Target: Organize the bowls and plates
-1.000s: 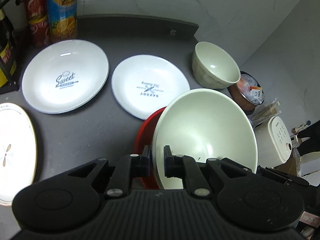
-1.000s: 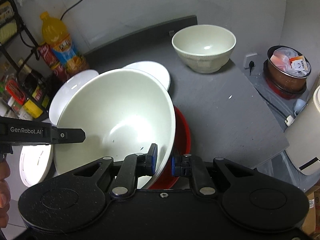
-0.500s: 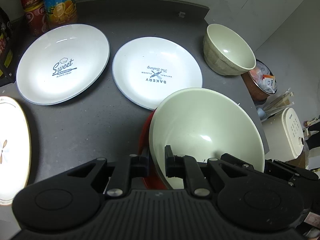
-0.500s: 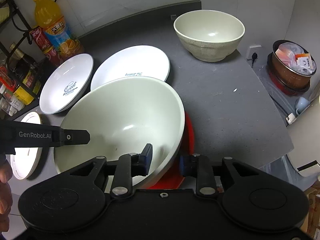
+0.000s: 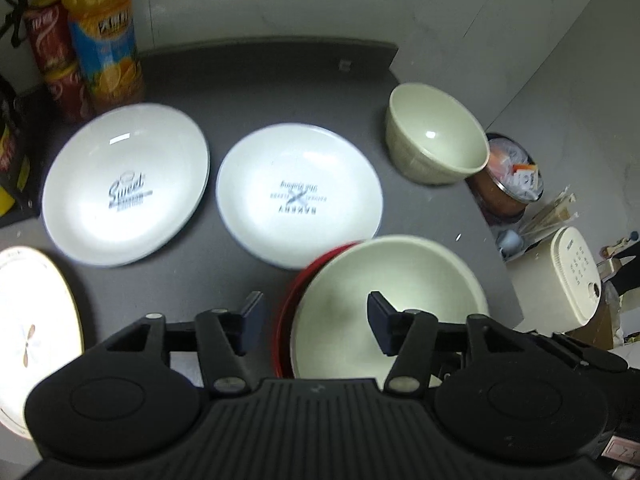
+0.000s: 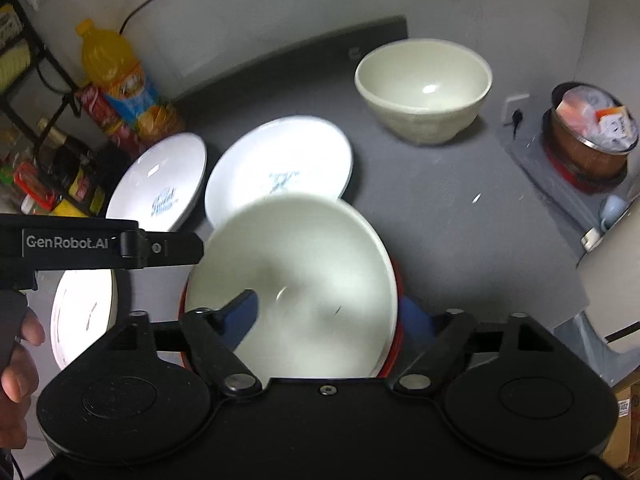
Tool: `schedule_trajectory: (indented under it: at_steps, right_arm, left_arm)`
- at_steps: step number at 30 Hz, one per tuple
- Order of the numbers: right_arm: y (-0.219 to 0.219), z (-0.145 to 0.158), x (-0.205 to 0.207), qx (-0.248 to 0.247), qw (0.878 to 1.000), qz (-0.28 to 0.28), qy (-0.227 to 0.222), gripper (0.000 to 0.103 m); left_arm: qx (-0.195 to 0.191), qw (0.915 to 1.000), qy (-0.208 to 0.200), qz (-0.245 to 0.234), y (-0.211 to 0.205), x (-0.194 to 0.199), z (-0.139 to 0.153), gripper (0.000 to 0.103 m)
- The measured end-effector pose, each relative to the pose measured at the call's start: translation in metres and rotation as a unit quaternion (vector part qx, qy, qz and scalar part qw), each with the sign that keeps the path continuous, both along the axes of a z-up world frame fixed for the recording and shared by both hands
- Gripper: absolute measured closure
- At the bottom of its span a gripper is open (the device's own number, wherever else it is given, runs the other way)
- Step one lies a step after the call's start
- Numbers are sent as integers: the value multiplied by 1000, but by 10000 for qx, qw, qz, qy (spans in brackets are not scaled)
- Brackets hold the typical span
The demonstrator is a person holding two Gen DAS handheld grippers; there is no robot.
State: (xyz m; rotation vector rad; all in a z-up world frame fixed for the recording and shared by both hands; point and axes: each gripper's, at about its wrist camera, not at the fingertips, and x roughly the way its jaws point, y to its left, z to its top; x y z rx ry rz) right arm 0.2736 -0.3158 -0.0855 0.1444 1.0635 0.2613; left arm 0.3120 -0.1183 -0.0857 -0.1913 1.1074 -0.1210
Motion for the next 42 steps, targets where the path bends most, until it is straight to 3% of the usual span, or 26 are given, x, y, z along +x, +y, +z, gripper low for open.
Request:
schedule_trajectory:
  at_steps: [15, 28, 34, 42]
  right_arm:
    - [-32, 19, 26, -91, 9967, -676, -437, 8]
    - [-52, 14, 65, -79, 9900, -1276, -600, 7]
    - [-64, 9, 90, -79, 9882, -1382, -660, 14]
    - [-78, -3, 125, 18, 9856, -1596, -555, 36]
  left_arm:
    - [88, 9992, -366, 109, 3, 35, 25, 34]
    - [14, 9987, -497, -105, -17, 96, 23, 34]
    - [-114, 9984, -370, -405, -36, 130, 9, 34]
    - [-330, 9966, -298, -690, -60, 174, -6, 34]
